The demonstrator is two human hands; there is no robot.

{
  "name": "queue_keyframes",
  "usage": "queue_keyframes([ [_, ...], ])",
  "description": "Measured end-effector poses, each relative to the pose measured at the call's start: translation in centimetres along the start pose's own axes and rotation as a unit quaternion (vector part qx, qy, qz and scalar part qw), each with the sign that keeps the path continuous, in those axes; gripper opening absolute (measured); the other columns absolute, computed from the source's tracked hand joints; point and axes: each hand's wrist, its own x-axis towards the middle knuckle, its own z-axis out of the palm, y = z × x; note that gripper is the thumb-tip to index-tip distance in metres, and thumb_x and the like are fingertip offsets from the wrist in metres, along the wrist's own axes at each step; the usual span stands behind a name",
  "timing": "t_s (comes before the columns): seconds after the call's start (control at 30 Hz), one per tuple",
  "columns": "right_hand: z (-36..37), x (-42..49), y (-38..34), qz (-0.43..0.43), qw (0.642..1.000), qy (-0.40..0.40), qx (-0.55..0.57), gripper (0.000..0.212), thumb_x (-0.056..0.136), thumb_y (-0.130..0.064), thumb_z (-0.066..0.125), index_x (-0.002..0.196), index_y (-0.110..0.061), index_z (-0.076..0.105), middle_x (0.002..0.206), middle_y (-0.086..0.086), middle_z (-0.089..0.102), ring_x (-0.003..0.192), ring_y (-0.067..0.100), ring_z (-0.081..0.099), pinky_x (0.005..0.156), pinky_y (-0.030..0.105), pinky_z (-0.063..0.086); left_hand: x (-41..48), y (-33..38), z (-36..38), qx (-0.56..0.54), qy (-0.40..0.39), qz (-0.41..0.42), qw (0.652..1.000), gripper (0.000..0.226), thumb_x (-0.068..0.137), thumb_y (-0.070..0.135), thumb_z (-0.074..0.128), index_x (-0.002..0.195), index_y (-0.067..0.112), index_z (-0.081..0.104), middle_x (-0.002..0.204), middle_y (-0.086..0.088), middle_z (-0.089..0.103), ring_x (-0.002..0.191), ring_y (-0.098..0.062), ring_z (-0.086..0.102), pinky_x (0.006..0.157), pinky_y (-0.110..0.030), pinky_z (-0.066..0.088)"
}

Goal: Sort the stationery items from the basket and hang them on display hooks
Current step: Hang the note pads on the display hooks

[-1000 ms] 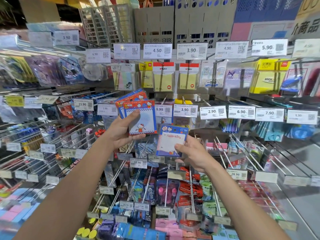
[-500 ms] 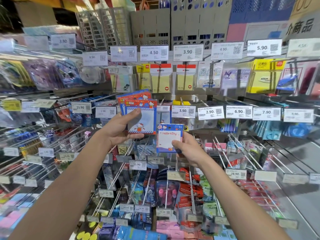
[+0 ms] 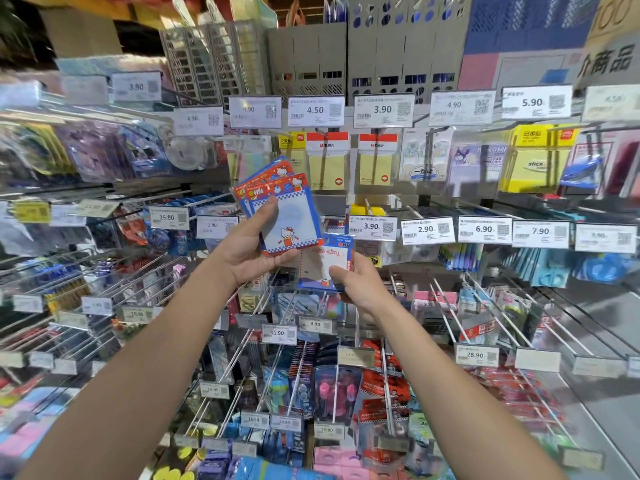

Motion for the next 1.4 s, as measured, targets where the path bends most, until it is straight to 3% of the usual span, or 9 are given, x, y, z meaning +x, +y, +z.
queue_keyframes([
  [0.07, 0.4, 0.2, 0.0, 0.001, 1.0, 0.002, 0.004, 0.026, 0.098, -0.002, 0.057, 0.108, -0.025, 0.064, 0.098, -0.006, 0.074, 0.074, 0.002, 0.066, 0.06, 0.018, 0.048, -0.1, 0.1, 0.0, -0.016, 0.003, -0.009, 1.0, 0.055, 0.075, 0.05, 0.07, 0.12, 0.019, 0.067, 0.119, -0.013, 0.075, 0.102, -0.033, 0.075, 0.073, -0.044, 0.061],
  [0.17, 0.9, 0.2, 0.0, -0.004, 1.0, 0.004, -0.009, 0.027, 0.096, -0.002, 0.056, 0.113, -0.021, 0.064, 0.101, 0.0, 0.075, 0.085, 0.02, 0.068, 0.072, 0.032, 0.052, -0.6, 0.4, 0.2, -0.031, -0.009, -0.025, 0.999, 0.071, 0.073, 0.053, 0.074, 0.134, 0.018, 0.062, 0.132, -0.013, 0.069, 0.107, -0.033, 0.071, 0.064, -0.04, 0.064],
  [0.27, 1.2, 0.5, 0.0, -0.003, 1.0, 0.012, -0.019, 0.029, 0.097, -0.005, 0.056, 0.124, -0.016, 0.061, 0.112, 0.005, 0.072, 0.101, 0.028, 0.068, 0.087, 0.045, 0.054, -1.0, 0.8, 0.3, -0.043, -0.051, -0.041, 0.997, 0.123, 0.039, 0.049, 0.103, 0.147, 0.017, 0.054, 0.145, -0.013, 0.06, 0.123, -0.036, 0.06, 0.053, -0.038, 0.064],
  [0.33, 1.3, 0.6, -0.1, -0.002, 1.0, 0.012, -0.021, 0.029, 0.098, -0.007, 0.056, 0.126, -0.015, 0.06, 0.115, 0.005, 0.071, 0.103, 0.025, 0.067, 0.09, 0.044, 0.054, -1.1, 1.0, 0.2, -0.04, -0.073, -0.044, 0.996, 0.141, 0.031, 0.047, 0.105, 0.155, 0.017, 0.045, 0.153, -0.013, 0.052, 0.141, -0.039, 0.045, 0.052, -0.037, 0.063],
  [0.57, 1.2, 1.3, -0.2, -0.003, 0.999, 0.044, 0.003, 0.021, 0.099, -0.007, 0.058, 0.097, -0.028, 0.059, 0.103, -0.001, 0.072, 0.087, 0.014, 0.066, 0.073, 0.03, 0.049, -1.0, 1.4, 0.0, -0.05, -0.091, -0.044, 0.994, 0.142, 0.036, 0.049, 0.104, 0.158, 0.018, 0.04, 0.157, -0.013, 0.048, 0.152, -0.04, 0.031, 0.051, -0.038, 0.063],
  [0.77, 1.6, 2.0, -0.3, -0.002, 0.998, 0.063, -0.013, 0.016, 0.101, -0.012, 0.059, 0.117, -0.011, 0.06, 0.111, 0.005, 0.071, 0.1, 0.022, 0.067, 0.087, 0.037, 0.054, -0.6, 1.3, -0.2, -0.047, -0.093, -0.043, 0.994, 0.142, 0.035, 0.049, 0.104, 0.158, 0.017, 0.04, 0.157, -0.013, 0.048, 0.151, -0.04, 0.033, 0.05, -0.038, 0.063],
  [1.07, 2.2, 3.5, 0.5, 0.042, 0.995, 0.094, -0.016, 0.007, 0.099, -0.013, 0.059, 0.098, -0.008, 0.064, 0.086, 0.005, 0.066, 0.074, 0.02, 0.06, 0.062, 0.028, 0.045, -0.4, 1.4, -0.3, -0.04, -0.099, -0.045, 0.993, 0.143, 0.034, 0.05, 0.104, 0.158, 0.016, 0.041, 0.156, -0.015, 0.049, 0.15, -0.043, 0.033, 0.05, -0.038, 0.062],
  [1.17, 2.3, 4.5, 0.8, 0.068, 0.989, 0.127, -0.018, 0.031, 0.097, -0.017, 0.063, 0.07, -0.016, 0.048, 0.063, 0.0, 0.047, 0.057, 0.016, 0.043, 0.055, 0.027, 0.035, -0.2, 1.4, -0.5, -0.041, -0.098, -0.049, 0.993, 0.143, 0.035, 0.049, 0.104, 0.158, 0.017, 0.04, 0.157, -0.015, 0.047, 0.15, -0.044, 0.033, 0.05, -0.039, 0.063],
  [1.4, 2.4, 5.9, 1.3, 0.12, 0.983, 0.137, 0.026, 0.027, 0.095, -0.024, 0.066, 0.075, -0.011, 0.055, 0.073, 0.003, 0.055, 0.067, 0.018, 0.051, 0.063, 0.029, 0.041, 0.1, 1.4, -0.9, -0.027, -0.115, -0.053, 0.992, 0.137, 0.041, 0.05, 0.103, 0.158, 0.016, 0.039, 0.157, -0.014, 0.047, 0.15, -0.047, 0.03, 0.052, -0.039, 0.064],
])
